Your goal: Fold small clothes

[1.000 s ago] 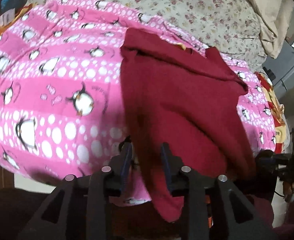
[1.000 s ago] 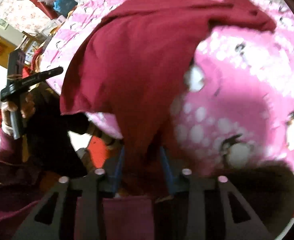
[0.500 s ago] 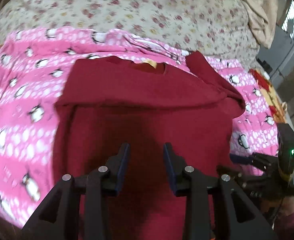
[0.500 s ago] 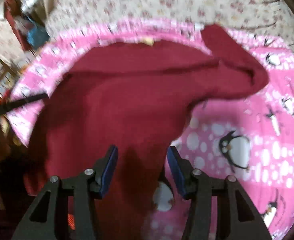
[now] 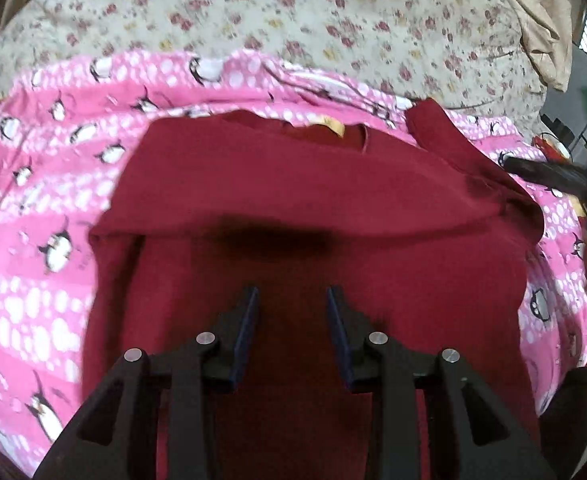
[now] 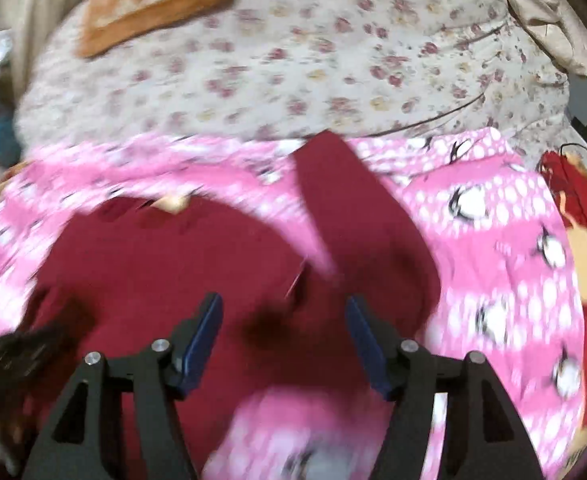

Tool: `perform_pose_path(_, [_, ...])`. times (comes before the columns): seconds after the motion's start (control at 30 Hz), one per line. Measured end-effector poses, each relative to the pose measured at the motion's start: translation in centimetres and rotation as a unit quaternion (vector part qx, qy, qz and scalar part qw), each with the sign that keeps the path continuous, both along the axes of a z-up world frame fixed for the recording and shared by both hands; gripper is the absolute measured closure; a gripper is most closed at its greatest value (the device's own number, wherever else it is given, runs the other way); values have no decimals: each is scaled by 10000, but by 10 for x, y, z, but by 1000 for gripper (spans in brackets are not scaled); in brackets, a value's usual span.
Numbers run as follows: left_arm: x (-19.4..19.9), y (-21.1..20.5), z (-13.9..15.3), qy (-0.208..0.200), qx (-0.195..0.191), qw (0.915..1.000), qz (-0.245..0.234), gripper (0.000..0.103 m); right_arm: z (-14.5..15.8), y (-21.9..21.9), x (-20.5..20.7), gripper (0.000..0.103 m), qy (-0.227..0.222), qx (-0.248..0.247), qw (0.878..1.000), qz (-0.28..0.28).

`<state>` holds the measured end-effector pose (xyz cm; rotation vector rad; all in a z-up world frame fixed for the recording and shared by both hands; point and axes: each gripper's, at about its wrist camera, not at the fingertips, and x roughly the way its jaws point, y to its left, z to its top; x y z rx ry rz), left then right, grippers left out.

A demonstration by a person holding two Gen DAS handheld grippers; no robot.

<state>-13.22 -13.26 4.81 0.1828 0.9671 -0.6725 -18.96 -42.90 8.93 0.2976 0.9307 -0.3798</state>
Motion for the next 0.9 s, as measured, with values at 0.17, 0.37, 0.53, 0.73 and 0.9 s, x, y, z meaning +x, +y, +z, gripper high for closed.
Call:
perform_pose_path(0.17, [9, 12, -2, 16, -12, 10000, 72, 89, -39, -36, 73, 36, 600, -153, 9979, -185])
perform_pose_path(0.37, [22, 15, -7, 36, 71, 9998, 171, 88, -89, -63, 108, 40, 1157, -378, 9920, -331])
perform_pose_path(0.53, [30, 14, -4, 98, -62, 9996, 276, 86, -73, -76, 90, 94, 698, -111, 9965, -455])
perform_pose_path(0.73, [34, 12, -1, -7, -117, 9992, 389, 86, -17, -65, 51, 94, -169, 281, 9994, -139])
perform_pose_path(0.9, [40, 18, 4, -31, -291, 9982, 517, 86, 42, -24, 29, 94, -804, 484, 9940, 568])
